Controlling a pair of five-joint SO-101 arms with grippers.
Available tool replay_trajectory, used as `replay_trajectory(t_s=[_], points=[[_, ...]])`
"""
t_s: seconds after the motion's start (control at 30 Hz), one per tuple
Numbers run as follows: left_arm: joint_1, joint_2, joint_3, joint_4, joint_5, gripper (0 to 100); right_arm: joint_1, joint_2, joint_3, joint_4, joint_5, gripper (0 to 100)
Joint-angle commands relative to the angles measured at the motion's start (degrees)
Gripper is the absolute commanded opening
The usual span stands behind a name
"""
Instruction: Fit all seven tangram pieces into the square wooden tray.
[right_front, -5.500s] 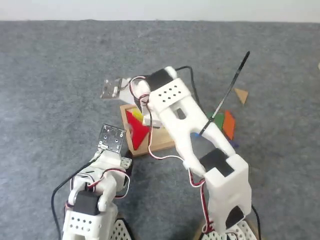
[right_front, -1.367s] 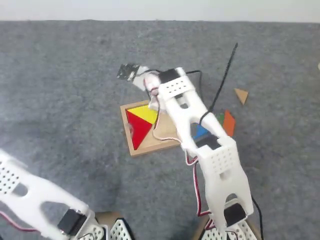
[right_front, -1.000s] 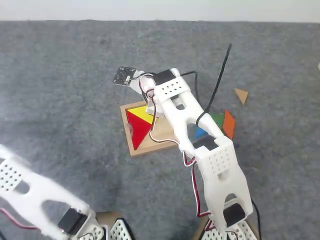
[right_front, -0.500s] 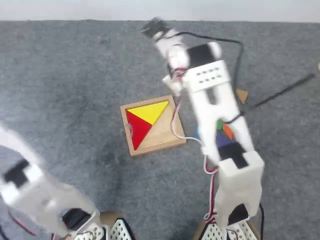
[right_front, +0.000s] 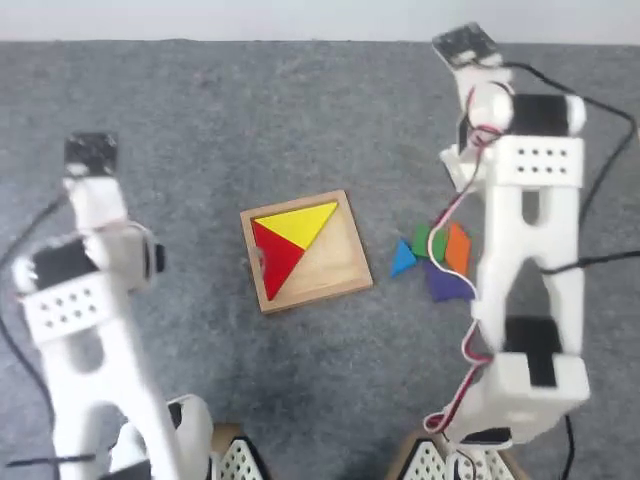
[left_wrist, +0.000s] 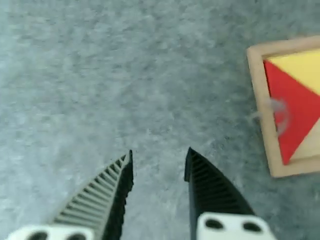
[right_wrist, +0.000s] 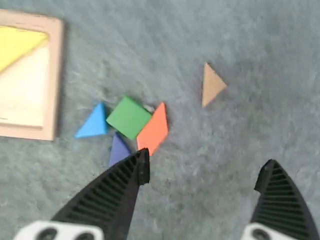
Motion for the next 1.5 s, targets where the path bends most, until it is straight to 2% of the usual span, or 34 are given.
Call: replay_trajectory(t_s=[0.0, 0.2, 0.37, 0.57, 0.67, 0.8, 1.17, 1.3, 1.47], points=[[2.02, -4.48, 9.10, -8.26, -0.44, 17, 2.77, -10.77, 13.80, -6.99, -0.26, 34.6], [5.01, -4.48, 18.77, -21.45, -0.35, 17, 2.68, -23.43, 43.25, -23.25, 1.32, 34.6], [5.27, -4.92, 27.91, -33.93, -0.18, 17, 2.59, -26.15, 53.63, -32.48, 2.55, 34.6], [7.91, -4.66, 33.27, -38.68, -0.35, 17, 1.10, -17.10, 51.34, -36.35, 4.75, 34.6], [8.00, -4.84, 35.47, -41.85, -0.35, 17, -0.31, -10.51, 46.07, -36.44, 4.57, 34.6], [8.00, -4.92, 35.91, -42.11, -0.35, 17, -1.98, -2.07, 38.51, -36.18, 4.13, 34.6], [8.00, -4.92, 36.00, -42.11, -0.44, 17, -1.01, 11.65, 29.98, -35.74, -7.21, 34.6], [8.00, -4.92, 36.00, -42.11, -0.44, 17, -0.84, 15.16, 27.87, -32.66, -7.30, 34.6], [8.00, -4.92, 36.00, -42.20, -0.26, 17, 2.77, 17.27, 25.76, -30.81, -7.47, 34.6]])
